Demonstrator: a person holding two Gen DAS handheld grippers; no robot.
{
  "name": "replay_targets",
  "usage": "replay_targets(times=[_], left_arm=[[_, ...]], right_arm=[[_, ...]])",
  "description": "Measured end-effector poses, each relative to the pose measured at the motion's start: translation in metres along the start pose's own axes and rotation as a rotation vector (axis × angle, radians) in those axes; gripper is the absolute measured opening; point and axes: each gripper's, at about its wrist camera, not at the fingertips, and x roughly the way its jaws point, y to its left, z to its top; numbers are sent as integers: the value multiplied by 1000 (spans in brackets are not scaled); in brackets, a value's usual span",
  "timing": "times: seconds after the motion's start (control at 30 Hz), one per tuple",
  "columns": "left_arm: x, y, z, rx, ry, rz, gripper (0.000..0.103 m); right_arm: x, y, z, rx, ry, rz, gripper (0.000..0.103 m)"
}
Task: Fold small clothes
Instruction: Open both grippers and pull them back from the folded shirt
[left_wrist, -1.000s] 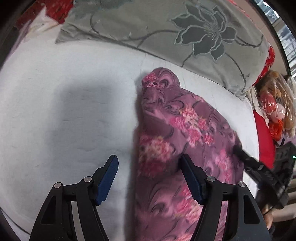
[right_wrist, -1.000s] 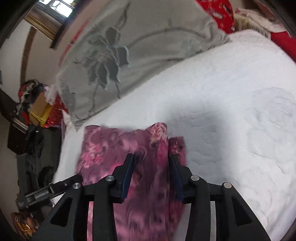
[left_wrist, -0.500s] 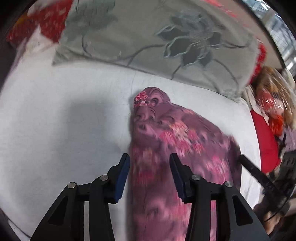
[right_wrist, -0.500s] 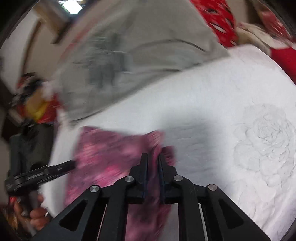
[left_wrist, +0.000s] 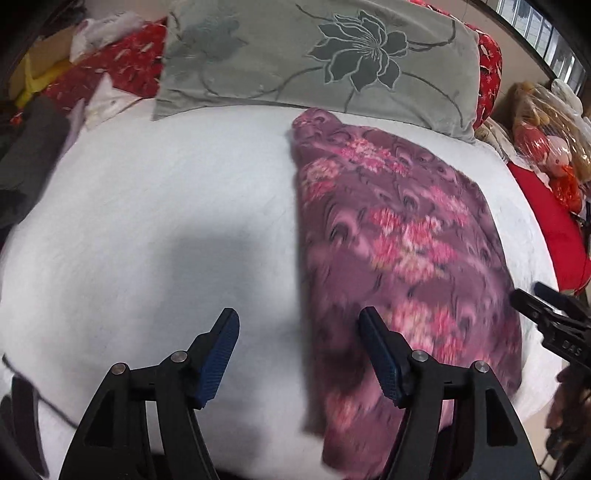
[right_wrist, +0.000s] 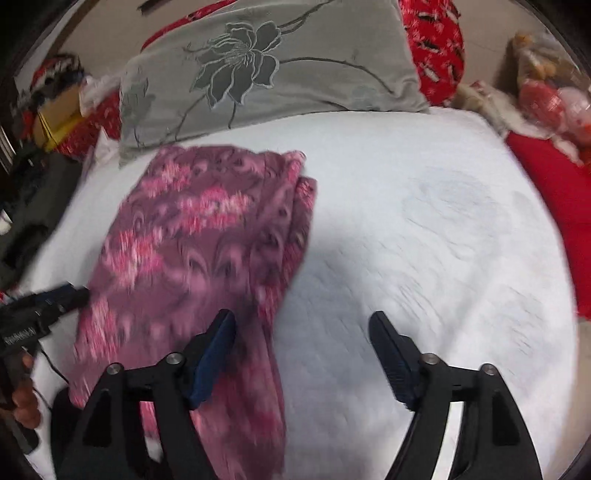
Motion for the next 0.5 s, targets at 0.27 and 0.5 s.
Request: replay_targets(times=[0.27, 0.5], left_arm=[[-59, -2, -61, 1, -51, 86, 67], [-97, -17, -100, 40, -139, 177, 68]], right_arm=[[-58, 22, -37, -73, -71, -159, 100], [-92, 40, -64, -157, -165, -222, 101]])
